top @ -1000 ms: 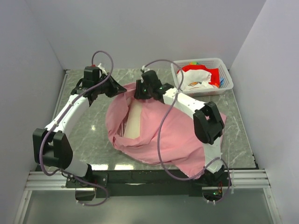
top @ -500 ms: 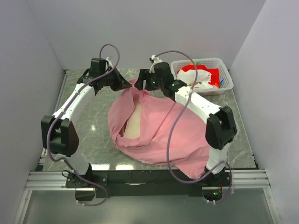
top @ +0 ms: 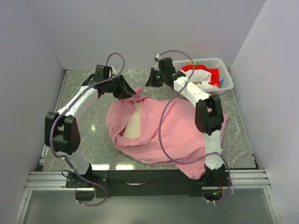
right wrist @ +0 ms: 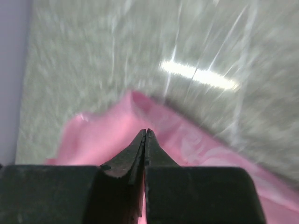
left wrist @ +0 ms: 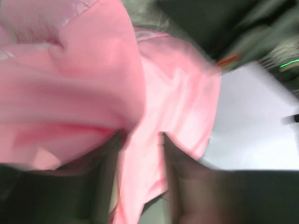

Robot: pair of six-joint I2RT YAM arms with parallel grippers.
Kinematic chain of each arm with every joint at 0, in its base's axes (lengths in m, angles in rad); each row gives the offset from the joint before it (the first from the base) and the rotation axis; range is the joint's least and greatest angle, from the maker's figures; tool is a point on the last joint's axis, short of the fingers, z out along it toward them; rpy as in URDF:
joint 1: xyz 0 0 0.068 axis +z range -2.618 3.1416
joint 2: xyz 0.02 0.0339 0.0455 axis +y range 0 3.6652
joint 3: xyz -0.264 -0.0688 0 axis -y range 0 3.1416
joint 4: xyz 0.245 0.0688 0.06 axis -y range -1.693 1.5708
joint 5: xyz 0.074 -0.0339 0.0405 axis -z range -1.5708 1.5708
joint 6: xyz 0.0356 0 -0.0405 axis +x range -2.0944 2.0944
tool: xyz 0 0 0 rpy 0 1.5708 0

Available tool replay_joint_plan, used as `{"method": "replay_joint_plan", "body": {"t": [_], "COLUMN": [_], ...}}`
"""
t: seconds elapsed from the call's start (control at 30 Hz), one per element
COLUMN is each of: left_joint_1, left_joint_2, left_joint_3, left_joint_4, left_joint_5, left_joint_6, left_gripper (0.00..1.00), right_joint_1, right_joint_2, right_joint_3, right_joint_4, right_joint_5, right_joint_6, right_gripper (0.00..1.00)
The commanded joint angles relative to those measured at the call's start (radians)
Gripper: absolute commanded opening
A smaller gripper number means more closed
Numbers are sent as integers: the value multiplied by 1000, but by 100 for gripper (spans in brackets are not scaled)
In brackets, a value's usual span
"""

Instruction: Put the pillow into the pillowcase

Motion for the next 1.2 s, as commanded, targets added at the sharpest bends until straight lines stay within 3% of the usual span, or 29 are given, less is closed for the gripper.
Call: {"method": "replay_joint_plan", "body": {"t": [0.0, 0.07, 0.1, 0.13, 0.23, 0.33, 0.4, 0.43, 0.53, 0.73, 0.8, 0.9, 0.93, 1.03, 1.17], "left_joint_1": [38, 72, 87, 125, 170, 199, 211, 222, 224, 222, 222, 217, 213, 213, 213], "left_joint_2": [-119, -205, -242, -279, -409, -486, -521, -532, -544, -500, -474, -419, -404, -367, -464], "left_joint_3": [-65, -126, -155, -186, -303, -404, -507, -545, -675, -847, -899, -936, -909, -831, -772], "left_joint_4": [-33, -67, -77, -83, -129, -195, -177, -160, -56, 213, 383, 569, 568, 465, 332], "left_joint_5": [-84, -226, -379, -438, -639, -748, -741, -694, -601, -460, -385, -305, -310, -325, -357], "left_joint_6": [42, 14, -12, -42, -143, -212, -261, -276, -324, -352, -382, -409, -399, -334, -257], "left_gripper": [61, 80, 90, 99, 100, 99, 98, 91, 83, 84, 84, 65, 44, 1, 1], "right_joint_1": [-65, -56, -36, -16, 84, 230, 311, 376, 468, 634, 665, 684, 685, 699, 711], "right_joint_2": [-48, -83, -129, -153, -249, -347, -408, -425, -473, -399, -356, -323, -312, -281, -231], "right_joint_3": [146, 121, 77, 55, -41, -158, -237, -261, -327, -299, -287, -299, -296, -276, -241], "right_joint_4": [-62, -58, -50, -55, -97, -137, -139, -137, -128, -166, -160, -133, -139, -134, -122], "right_joint_5": [66, 63, 69, 80, 152, 222, 238, 238, 203, 190, 173, 173, 176, 195, 238], "right_joint_6": [6, -15, -26, -41, -113, -158, -176, -196, -245, -313, -299, -273, -270, -265, -245], "right_gripper": [4, 19, 22, 25, 43, 51, 53, 53, 54, 53, 52, 50, 50, 55, 58]}}
